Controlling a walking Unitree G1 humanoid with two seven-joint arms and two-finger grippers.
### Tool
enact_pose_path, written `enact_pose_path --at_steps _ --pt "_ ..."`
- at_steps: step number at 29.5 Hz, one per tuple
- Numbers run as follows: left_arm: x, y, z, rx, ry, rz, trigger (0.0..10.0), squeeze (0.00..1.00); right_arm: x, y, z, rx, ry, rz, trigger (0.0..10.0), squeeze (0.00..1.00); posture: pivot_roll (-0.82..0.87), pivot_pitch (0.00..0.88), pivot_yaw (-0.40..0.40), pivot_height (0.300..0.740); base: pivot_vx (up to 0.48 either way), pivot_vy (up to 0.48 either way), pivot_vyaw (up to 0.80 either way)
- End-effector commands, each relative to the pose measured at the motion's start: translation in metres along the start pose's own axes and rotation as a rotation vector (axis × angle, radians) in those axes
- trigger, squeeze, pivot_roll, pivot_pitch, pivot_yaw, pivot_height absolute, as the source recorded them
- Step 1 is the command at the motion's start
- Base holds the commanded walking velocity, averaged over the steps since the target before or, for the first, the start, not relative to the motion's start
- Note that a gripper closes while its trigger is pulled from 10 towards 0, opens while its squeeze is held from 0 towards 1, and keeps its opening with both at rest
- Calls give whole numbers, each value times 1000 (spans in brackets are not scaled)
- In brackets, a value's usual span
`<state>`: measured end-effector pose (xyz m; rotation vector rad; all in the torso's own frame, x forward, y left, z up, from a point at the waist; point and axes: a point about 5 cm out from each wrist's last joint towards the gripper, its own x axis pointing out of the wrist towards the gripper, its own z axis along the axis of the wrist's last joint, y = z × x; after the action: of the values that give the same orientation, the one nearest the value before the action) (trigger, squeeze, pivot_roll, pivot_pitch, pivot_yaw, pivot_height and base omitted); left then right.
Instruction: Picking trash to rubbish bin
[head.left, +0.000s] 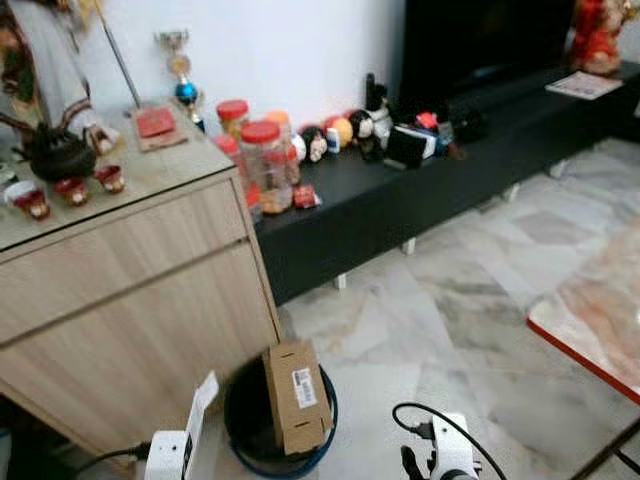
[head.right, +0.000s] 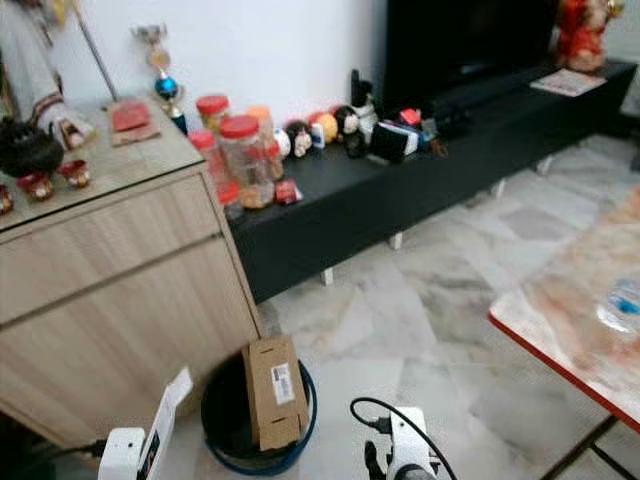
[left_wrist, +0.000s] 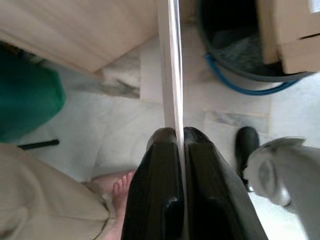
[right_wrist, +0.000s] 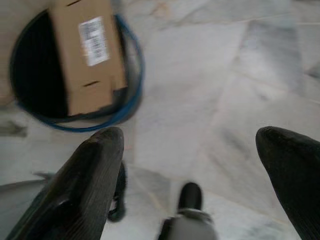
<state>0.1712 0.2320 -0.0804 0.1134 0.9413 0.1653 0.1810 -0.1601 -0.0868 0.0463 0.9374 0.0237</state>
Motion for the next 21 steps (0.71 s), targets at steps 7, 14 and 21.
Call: enact_pose_path --at_steps 7,14,21 --pt "2 2 10 27 -29 4 10000 0 2 7 9 -39 -27 42 10000 0 80 0 79 740 436 0 404" --pt "4 -5 22 46 -67 -36 10000 0 2 6 11 -36 -25 41 10000 0 81 0 76 740 300 0 114" --pt "6 -24 51 28 -155 -156 10000 0 5 12 26 -91 -55 100 10000 0 80 0 71 740 0 0 0"
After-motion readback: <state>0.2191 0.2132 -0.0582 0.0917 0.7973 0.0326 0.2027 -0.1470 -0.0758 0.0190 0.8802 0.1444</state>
